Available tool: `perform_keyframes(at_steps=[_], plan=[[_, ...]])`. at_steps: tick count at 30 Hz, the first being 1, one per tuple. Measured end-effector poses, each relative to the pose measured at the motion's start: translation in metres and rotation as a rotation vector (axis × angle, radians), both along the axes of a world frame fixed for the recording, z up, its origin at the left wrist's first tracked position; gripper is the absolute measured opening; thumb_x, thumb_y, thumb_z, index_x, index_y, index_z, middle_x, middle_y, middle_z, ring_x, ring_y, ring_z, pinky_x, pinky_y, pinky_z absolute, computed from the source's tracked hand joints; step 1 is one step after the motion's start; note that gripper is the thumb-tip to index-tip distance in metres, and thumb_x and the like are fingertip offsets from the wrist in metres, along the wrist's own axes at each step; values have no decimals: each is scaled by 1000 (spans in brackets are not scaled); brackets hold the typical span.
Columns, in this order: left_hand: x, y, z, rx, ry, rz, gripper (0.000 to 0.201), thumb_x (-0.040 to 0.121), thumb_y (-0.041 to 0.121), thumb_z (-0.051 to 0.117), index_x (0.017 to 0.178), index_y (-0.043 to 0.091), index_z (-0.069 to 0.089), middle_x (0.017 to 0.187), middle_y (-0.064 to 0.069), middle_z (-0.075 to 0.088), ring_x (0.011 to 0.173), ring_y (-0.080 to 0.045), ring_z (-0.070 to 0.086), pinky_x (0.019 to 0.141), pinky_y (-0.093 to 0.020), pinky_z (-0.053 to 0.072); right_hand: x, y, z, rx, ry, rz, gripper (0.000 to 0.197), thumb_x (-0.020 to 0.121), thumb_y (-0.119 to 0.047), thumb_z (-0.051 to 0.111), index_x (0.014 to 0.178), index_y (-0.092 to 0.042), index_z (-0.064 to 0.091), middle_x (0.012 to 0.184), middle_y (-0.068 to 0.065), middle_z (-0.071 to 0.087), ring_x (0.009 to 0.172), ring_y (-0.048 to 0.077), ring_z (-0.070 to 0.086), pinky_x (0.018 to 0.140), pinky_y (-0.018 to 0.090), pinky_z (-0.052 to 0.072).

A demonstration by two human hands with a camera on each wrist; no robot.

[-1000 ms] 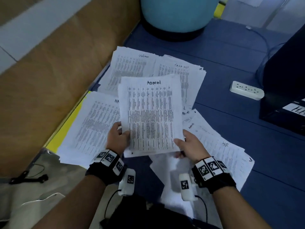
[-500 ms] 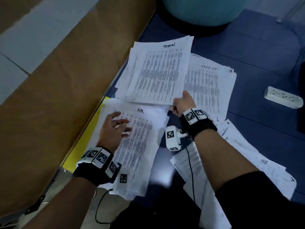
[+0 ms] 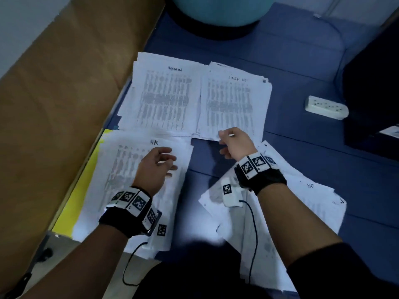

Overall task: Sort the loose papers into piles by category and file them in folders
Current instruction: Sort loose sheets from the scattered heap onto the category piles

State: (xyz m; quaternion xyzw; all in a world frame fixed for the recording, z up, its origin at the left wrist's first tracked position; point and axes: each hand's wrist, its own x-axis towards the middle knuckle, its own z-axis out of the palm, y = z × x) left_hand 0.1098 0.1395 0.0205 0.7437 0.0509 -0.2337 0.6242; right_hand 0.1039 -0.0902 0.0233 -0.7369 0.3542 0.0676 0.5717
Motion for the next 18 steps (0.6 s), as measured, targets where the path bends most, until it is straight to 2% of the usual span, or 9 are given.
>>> perform_keyframes(at_steps=[3, 6, 8, 10, 12, 14, 15, 17, 18], plan=[[-19, -42, 2, -60, 2, -75, 27, 93, -7, 46, 97, 19, 56, 89, -5, 63, 64, -12, 63, 58, -26, 47, -59, -43, 12, -19, 33, 6, 18, 96, -30, 57, 88, -15, 54, 84, 3, 63, 56, 18, 57, 54, 28, 42], [-44, -85, 1, -100, 23, -154, 22, 94, -6, 47, 100, 13, 55, 91, -6, 61, 71, -18, 60, 55, -22, 48, -127, -86, 12, -87, 95, -35, 18, 94, -29, 59, 92, -11, 58, 85, 2, 65, 60, 17, 60, 59, 30, 46], [-63, -113, -2, -88, 30, -207, 24, 93, -4, 49, 97, 18, 57, 91, -4, 62, 77, -22, 59, 58, -25, 48, -169, -112, 9, -125, 140, -86, 21, 93, -31, 61, 96, -9, 61, 89, 3, 67, 62, 17, 62, 63, 33, 49], [-81, -138, -5, -30, 37, -264, 28, 91, -4, 51, 91, 24, 57, 90, -1, 63, 80, -21, 59, 61, -27, 46, -207, -133, 6, -151, 177, -127, 24, 93, -31, 62, 97, -7, 61, 90, 5, 69, 65, 19, 63, 66, 36, 52], [-98, -159, -12, 23, 41, -325, 26, 89, -3, 54, 91, 23, 57, 91, 0, 62, 84, -22, 58, 62, -28, 46, -239, -150, -1, -175, 201, -161, 24, 91, -31, 64, 93, -7, 61, 91, 8, 70, 71, 23, 64, 73, 41, 55], [-113, -174, -21, 121, 10, -401, 20, 88, 1, 58, 97, 19, 58, 103, -3, 62, 93, -27, 59, 69, -32, 47, -263, -163, -9, -206, 230, -194, 19, 88, -29, 66, 85, -11, 61, 95, 5, 70, 82, 27, 66, 80, 43, 56], [-120, -178, -25, 199, -6, -442, 21, 87, 4, 60, 103, 18, 59, 112, -6, 62, 98, -29, 59, 77, -35, 48, -273, -167, -14, -223, 249, -203, 17, 88, -28, 66, 84, -13, 60, 97, 4, 70, 84, 27, 65, 79, 42, 57], [-135, -183, -34, 361, -38, -509, 31, 86, 9, 64, 115, 17, 58, 125, -8, 58, 109, -30, 56, 91, -38, 46, -290, -169, -22, -238, 316, -188, 21, 87, -27, 69, 97, -11, 60, 101, 5, 64, 83, 25, 60, 73, 32, 51], [-142, -183, -38, 419, -59, -534, 36, 85, 11, 66, 119, 16, 57, 128, -8, 56, 114, -28, 53, 95, -36, 43, -296, -168, -26, -241, 351, -173, 31, 87, -28, 71, 108, -9, 59, 105, 6, 61, 87, 25, 60, 74, 30, 48]])
